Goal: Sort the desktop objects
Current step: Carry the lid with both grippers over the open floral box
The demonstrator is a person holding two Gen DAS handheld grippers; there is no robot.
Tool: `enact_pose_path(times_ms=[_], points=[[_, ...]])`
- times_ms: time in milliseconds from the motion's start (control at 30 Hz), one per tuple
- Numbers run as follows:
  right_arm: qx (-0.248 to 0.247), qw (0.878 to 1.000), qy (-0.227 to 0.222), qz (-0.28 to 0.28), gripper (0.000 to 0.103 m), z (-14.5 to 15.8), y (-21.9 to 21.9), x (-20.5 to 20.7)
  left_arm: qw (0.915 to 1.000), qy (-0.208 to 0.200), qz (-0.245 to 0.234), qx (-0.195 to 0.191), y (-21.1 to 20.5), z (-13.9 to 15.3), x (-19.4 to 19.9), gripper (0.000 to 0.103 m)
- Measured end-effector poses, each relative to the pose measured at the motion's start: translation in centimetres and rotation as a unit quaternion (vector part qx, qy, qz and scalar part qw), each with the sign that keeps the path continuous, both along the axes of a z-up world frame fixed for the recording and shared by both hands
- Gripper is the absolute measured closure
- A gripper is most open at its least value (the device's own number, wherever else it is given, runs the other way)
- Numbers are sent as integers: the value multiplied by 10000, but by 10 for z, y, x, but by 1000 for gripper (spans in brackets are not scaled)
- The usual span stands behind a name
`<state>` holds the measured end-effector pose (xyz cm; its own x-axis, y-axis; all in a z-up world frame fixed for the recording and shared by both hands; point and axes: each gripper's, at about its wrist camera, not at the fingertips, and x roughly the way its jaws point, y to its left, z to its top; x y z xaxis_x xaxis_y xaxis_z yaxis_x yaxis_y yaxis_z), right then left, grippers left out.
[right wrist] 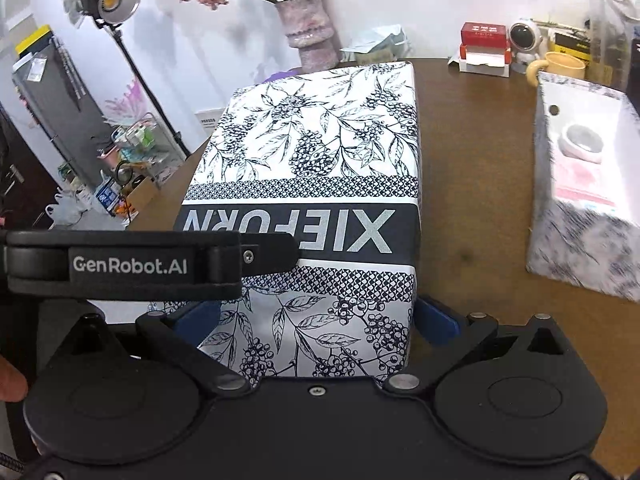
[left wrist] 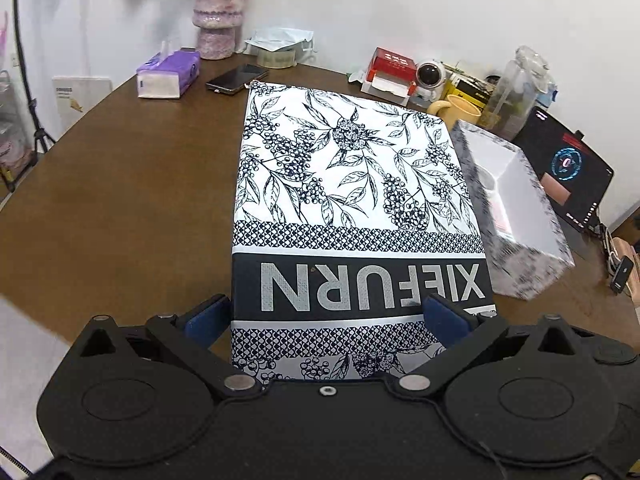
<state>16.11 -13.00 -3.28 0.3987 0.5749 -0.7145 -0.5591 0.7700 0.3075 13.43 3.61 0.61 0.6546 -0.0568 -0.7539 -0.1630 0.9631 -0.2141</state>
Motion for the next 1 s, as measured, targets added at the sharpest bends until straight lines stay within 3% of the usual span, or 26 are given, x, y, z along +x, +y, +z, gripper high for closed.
enact_pose_path(times_ms=[400,1000], points=[[-3,9996,-201,-176,0,24,-53,-73,9998,-176,-71,-62,-47,7,-63,0],[73,9951,-404,-896,0,49,-130,-99,9968,-405,-677,88,-124,23,-76,0]])
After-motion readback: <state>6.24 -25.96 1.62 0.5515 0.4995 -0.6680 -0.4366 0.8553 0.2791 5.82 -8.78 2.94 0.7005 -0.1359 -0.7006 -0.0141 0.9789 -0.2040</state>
